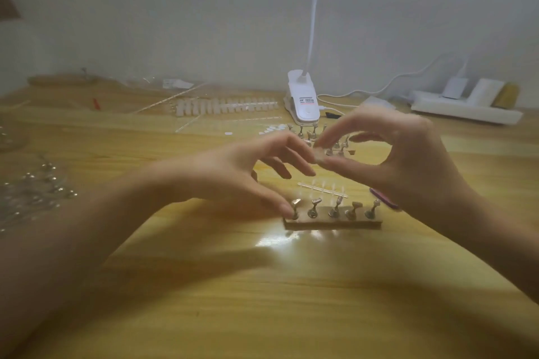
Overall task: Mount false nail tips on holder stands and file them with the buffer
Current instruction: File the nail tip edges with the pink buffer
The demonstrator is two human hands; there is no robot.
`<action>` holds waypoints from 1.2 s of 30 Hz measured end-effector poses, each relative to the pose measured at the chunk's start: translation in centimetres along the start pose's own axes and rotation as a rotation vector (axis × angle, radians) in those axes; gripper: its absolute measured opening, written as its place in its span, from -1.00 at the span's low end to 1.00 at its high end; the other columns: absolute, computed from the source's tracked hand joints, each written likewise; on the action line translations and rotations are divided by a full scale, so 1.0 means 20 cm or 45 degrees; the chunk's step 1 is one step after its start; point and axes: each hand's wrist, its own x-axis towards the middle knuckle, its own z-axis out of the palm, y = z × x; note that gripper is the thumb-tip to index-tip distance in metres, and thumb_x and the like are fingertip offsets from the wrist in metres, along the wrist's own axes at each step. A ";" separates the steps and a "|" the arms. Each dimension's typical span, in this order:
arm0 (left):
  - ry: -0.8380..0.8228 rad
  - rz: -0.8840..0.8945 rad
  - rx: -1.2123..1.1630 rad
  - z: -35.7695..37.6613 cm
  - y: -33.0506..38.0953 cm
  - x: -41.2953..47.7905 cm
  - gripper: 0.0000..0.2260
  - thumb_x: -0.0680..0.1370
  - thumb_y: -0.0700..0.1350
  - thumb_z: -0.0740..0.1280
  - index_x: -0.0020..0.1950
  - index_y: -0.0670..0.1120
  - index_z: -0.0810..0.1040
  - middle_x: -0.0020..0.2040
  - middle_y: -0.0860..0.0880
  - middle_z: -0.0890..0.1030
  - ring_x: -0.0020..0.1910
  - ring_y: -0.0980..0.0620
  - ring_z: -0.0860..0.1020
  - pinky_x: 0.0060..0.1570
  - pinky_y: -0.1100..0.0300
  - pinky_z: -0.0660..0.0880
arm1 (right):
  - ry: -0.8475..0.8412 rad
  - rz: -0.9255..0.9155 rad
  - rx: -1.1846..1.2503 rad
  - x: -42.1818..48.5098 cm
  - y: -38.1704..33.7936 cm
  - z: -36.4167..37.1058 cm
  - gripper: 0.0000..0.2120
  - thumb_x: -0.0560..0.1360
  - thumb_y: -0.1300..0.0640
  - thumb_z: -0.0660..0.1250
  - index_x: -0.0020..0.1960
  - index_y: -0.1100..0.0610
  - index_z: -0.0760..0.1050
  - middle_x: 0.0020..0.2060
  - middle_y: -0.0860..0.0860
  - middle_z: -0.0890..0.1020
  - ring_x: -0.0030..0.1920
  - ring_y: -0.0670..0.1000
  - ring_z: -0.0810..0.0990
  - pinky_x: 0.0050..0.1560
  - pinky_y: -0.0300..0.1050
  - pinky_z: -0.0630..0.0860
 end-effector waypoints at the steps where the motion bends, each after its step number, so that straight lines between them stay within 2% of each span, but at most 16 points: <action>1: -0.023 0.000 -0.032 0.02 -0.01 0.00 -0.46 0.39 -0.14 0.56 0.27 0.11 0.42 0.16 0.16 0.63 0.14 0.19 0.57 -0.07 0.39 0.49 | -0.022 0.017 0.011 -0.02 0.00 0.01 -0.80 0.39 -0.02 0.50 -0.06 0.06 0.68 -0.14 -0.19 0.68 -0.03 -0.19 0.64 0.02 -0.39 0.47; 3: -0.012 0.024 -0.108 0.08 -0.04 0.01 -0.44 0.41 -0.29 0.52 0.31 0.00 0.40 0.08 0.04 0.67 0.08 0.08 0.61 -0.09 0.38 0.50 | -0.052 0.067 0.038 -0.07 0.01 0.03 -0.81 0.36 0.01 0.51 -0.08 0.07 0.68 -0.16 -0.21 0.68 -0.05 -0.28 0.62 0.02 -0.49 0.40; 6: 0.105 0.058 -0.178 0.12 -0.08 0.03 -0.51 0.44 -0.33 0.49 0.29 -0.02 0.44 -0.07 -0.02 0.70 -0.04 -0.02 0.67 -0.17 0.37 0.50 | -0.063 0.121 0.085 -0.12 0.01 0.07 -0.86 0.35 0.07 0.53 -0.11 0.07 0.68 -0.21 -0.20 0.69 -0.06 -0.33 0.60 -0.05 -0.56 0.37; 9: 0.172 0.101 -0.221 0.13 -0.10 0.03 -0.52 0.44 -0.32 0.50 0.27 -0.02 0.47 -0.21 -0.01 0.66 -0.17 0.10 0.66 -0.20 0.40 0.49 | -0.112 0.125 0.084 -0.13 0.01 0.09 -0.87 0.36 0.10 0.56 -0.12 0.07 0.68 -0.18 -0.18 0.70 -0.05 -0.28 0.62 -0.06 -0.51 0.40; 11: 0.206 0.131 -0.218 0.15 -0.10 0.03 -0.53 0.43 -0.34 0.50 0.25 -0.05 0.46 -0.27 0.02 0.63 -0.31 0.25 0.59 -0.27 0.49 0.43 | -0.154 0.125 0.070 -0.13 0.02 0.11 -0.87 0.36 0.11 0.57 -0.12 0.08 0.68 -0.19 -0.18 0.69 -0.05 -0.21 0.63 -0.01 -0.40 0.41; 13: 0.248 0.145 -0.215 0.16 -0.10 0.03 -0.55 0.42 -0.34 0.51 0.23 -0.10 0.44 -0.29 0.04 0.60 -0.41 0.30 0.53 -0.33 0.54 0.38 | -0.162 0.107 0.009 -0.13 0.02 0.12 -0.87 0.37 0.09 0.57 -0.12 0.08 0.68 -0.20 -0.19 0.68 -0.07 -0.21 0.61 0.03 -0.30 0.41; 16: 0.289 0.158 -0.193 0.17 -0.11 0.03 -0.58 0.43 -0.33 0.51 0.19 -0.14 0.43 -0.29 0.02 0.59 -0.47 0.33 0.48 -0.39 0.56 0.34 | -0.139 0.124 0.010 -0.14 0.01 0.13 -0.86 0.37 0.06 0.56 -0.12 0.07 0.68 -0.20 -0.19 0.68 -0.06 -0.21 0.60 0.03 -0.32 0.38; 21: 0.346 0.136 -0.137 0.19 -0.11 0.04 -0.59 0.42 -0.29 0.53 0.16 -0.11 0.43 -0.32 0.08 0.58 -0.42 0.33 0.50 -0.31 0.56 0.35 | -0.110 0.205 0.138 -0.15 0.00 0.14 -0.81 0.35 -0.08 0.47 -0.12 0.01 0.68 -0.18 -0.20 0.70 0.01 -0.14 0.63 0.07 -0.35 0.36; 22: 0.345 0.134 -0.152 0.19 -0.11 0.04 -0.59 0.42 -0.27 0.53 0.16 -0.09 0.43 -0.33 0.08 0.59 -0.39 0.31 0.52 -0.28 0.53 0.37 | -0.112 0.214 0.129 -0.15 0.00 0.15 -0.81 0.34 -0.09 0.48 -0.12 -0.01 0.68 -0.17 -0.22 0.70 0.03 -0.13 0.62 0.10 -0.29 0.38; 24: 0.337 0.128 -0.190 0.19 -0.12 0.04 -0.58 0.42 -0.24 0.54 0.16 -0.04 0.43 -0.32 0.08 0.59 -0.31 0.21 0.57 -0.20 0.43 0.44 | -0.124 0.231 0.069 -0.15 0.00 0.16 -0.83 0.33 -0.09 0.52 -0.12 -0.05 0.68 -0.15 -0.26 0.69 0.06 -0.12 0.59 0.20 -0.02 0.42; 26: 0.332 0.125 -0.210 0.19 -0.12 0.04 -0.58 0.42 -0.23 0.55 0.16 -0.02 0.44 -0.32 0.07 0.59 -0.26 0.13 0.60 -0.14 0.32 0.51 | -0.126 0.237 0.027 -0.14 0.00 0.17 -0.84 0.33 -0.12 0.50 -0.13 -0.10 0.68 -0.14 -0.31 0.67 0.09 -0.12 0.56 0.20 0.21 0.40; 27: 0.330 0.123 -0.213 0.19 -0.12 0.04 -0.57 0.42 -0.22 0.55 0.17 -0.02 0.44 -0.32 0.07 0.59 -0.25 0.11 0.61 -0.12 0.28 0.54 | -0.122 0.232 0.016 -0.14 0.00 0.17 -0.82 0.33 -0.16 0.48 -0.14 -0.11 0.67 -0.14 -0.32 0.67 0.09 -0.12 0.56 0.20 0.26 0.40; 31: 0.319 0.111 -0.204 0.19 -0.12 0.04 -0.56 0.42 -0.18 0.55 0.20 0.00 0.44 -0.31 0.07 0.59 -0.23 0.11 0.61 -0.09 0.20 0.55 | -0.102 0.207 -0.009 -0.14 0.00 0.17 -0.76 0.32 -0.26 0.40 -0.15 -0.14 0.67 -0.15 -0.35 0.66 0.06 -0.13 0.54 0.17 0.28 0.39; 33: 0.318 0.105 -0.209 0.19 -0.12 0.04 -0.56 0.42 -0.17 0.55 0.20 0.00 0.44 -0.31 0.07 0.59 -0.23 0.11 0.60 -0.09 0.22 0.54 | -0.096 0.187 -0.041 -0.14 -0.01 0.17 -0.76 0.33 -0.26 0.41 -0.15 -0.14 0.67 -0.17 -0.35 0.65 0.05 -0.12 0.55 0.16 0.28 0.39; 36: 0.319 0.108 -0.199 0.19 -0.11 0.03 -0.55 0.41 -0.15 0.56 0.20 0.00 0.45 -0.31 0.08 0.59 -0.23 0.10 0.61 -0.06 0.15 0.57 | -0.104 0.146 -0.092 -0.13 -0.01 0.18 -0.80 0.36 -0.24 0.45 -0.15 -0.14 0.66 -0.19 -0.34 0.65 0.04 -0.09 0.55 0.16 0.29 0.39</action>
